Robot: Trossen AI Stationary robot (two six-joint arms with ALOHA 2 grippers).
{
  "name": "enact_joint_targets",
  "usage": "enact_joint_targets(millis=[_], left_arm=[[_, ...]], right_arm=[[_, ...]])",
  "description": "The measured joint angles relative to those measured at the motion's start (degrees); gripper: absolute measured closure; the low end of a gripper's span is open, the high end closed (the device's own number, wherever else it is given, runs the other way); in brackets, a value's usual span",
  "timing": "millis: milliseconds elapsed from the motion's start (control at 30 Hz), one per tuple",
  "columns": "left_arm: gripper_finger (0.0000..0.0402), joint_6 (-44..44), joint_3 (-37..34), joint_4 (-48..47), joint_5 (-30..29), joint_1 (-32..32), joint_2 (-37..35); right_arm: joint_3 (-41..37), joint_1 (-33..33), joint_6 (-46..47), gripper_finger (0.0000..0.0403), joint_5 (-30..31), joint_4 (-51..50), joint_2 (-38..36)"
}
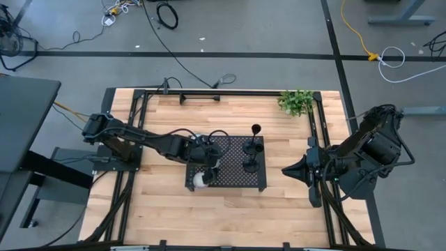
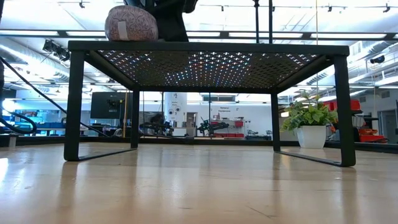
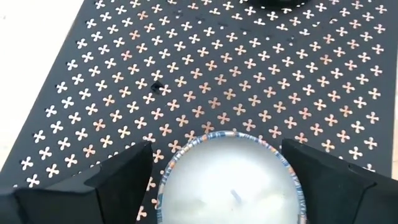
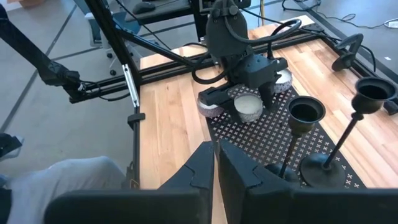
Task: Pick & Place candle stick holders
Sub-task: Put the blue patterned scented candle on the shelf aligned with the other scented candles, then put the black candle holder on the shelf aligned with the other black candle holders
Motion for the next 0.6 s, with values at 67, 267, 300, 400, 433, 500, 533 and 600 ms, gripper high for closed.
enact_joint_targets(millis=[67, 267, 300, 400, 433, 500, 533, 600], left_arm=[[0.0049, 0.1, 0.0, 0.2, -0.6, 0.2, -0.4], [0.0049, 3.0, 0.0, 3.1, -2.6, 0.7, -2.7], [0.0049, 3.0, 0.0, 2.7, -2.5, 0.7, -3.6], [0.0049, 3.5, 0.0, -1.3, -2.7, 0.6, -7.3], [0.0049, 3.4, 0.0, -3.8, -3.3, 0.6, -8.9], [0.0049, 3.1, 0.0, -7.4, -5.3, 0.6, -12.3], [0.0049, 2.8, 0.0, -9.9, -6.7, 0.5, -14.2], [0.0049, 1.3, 0.0, -13.8, -10.7, 0.4, -17.8]], right_arm=[[0.0, 0.0, -0.1, 0.0383, 0.0, 0.0, 0.0], [0.0, 0.0, -0.1, 0.0383, 0.0, 0.0, 0.0], [0.0, 0.0, -0.1, 0.0383, 0.0, 0.0, 0.0], [0.0, 0.0, -0.5, 0.0383, 0.0, -0.2, 0.0], [0.0, 0.0, -0.7, 0.0383, 0.1, -0.3, 0.0], [0.0, 0.0, -0.8, 0.0383, 0.1, -0.7, 0.0], [0.0, 0.0, -0.8, 0.0383, 0.1, -0.7, 0.0], [0.0, 0.0, -0.8, 0.0383, 0.1, -0.7, 0.0]])
